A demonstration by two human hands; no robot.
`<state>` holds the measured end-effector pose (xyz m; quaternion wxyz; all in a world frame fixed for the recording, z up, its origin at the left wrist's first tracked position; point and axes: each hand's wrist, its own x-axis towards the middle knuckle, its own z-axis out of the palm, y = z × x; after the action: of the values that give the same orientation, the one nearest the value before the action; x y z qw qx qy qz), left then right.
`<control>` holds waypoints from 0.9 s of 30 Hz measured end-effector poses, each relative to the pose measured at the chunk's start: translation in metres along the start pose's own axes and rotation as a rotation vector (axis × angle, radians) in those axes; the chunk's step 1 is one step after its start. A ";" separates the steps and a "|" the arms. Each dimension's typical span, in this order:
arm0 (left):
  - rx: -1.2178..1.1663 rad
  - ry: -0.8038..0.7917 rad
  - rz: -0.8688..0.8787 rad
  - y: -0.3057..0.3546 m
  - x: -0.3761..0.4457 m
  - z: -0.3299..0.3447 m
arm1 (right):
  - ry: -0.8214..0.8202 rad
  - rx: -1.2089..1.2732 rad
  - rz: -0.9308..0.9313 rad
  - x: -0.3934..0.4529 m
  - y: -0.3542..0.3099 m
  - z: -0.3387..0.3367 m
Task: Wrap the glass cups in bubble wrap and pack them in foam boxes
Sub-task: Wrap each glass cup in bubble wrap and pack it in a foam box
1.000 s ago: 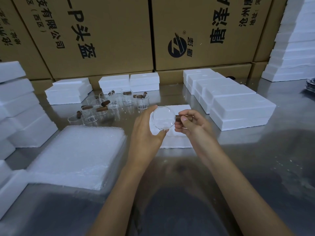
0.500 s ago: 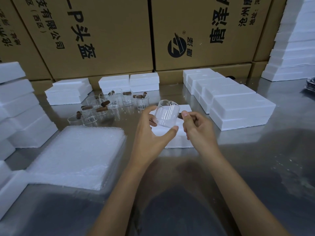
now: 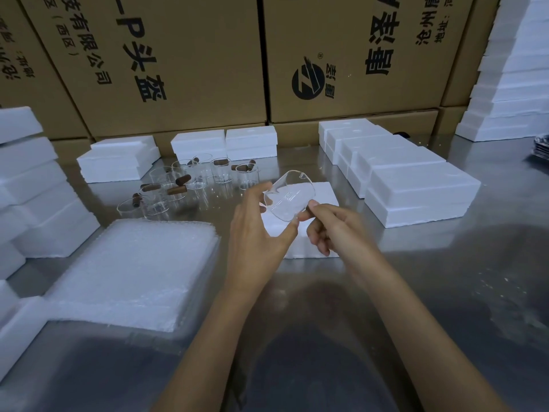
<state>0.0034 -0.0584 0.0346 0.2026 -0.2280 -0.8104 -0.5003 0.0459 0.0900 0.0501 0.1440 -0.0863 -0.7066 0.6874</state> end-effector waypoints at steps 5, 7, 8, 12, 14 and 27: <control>0.090 -0.097 -0.029 -0.006 0.015 -0.037 | 0.130 -0.076 -0.054 0.000 0.006 0.001; 0.271 0.033 -0.116 -0.013 0.022 -0.064 | 0.193 -0.138 -0.114 0.001 0.008 0.001; 0.401 0.057 -0.198 -0.017 0.024 -0.077 | 0.214 -0.158 -0.144 0.000 0.008 0.001; 0.717 -0.208 -0.678 -0.041 0.023 -0.109 | 0.231 -0.196 -0.185 -0.001 0.009 0.003; 0.681 -0.259 -0.760 -0.048 0.024 -0.112 | 0.228 -0.218 -0.192 0.000 0.009 0.003; -0.006 0.086 -0.526 -0.023 0.026 -0.099 | 0.103 -0.002 -0.140 -0.008 0.002 0.007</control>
<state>-0.0210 -0.1522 0.0738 0.0991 0.0112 -0.8310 -0.5472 0.0508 0.0808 0.0472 0.2279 -0.0720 -0.7031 0.6697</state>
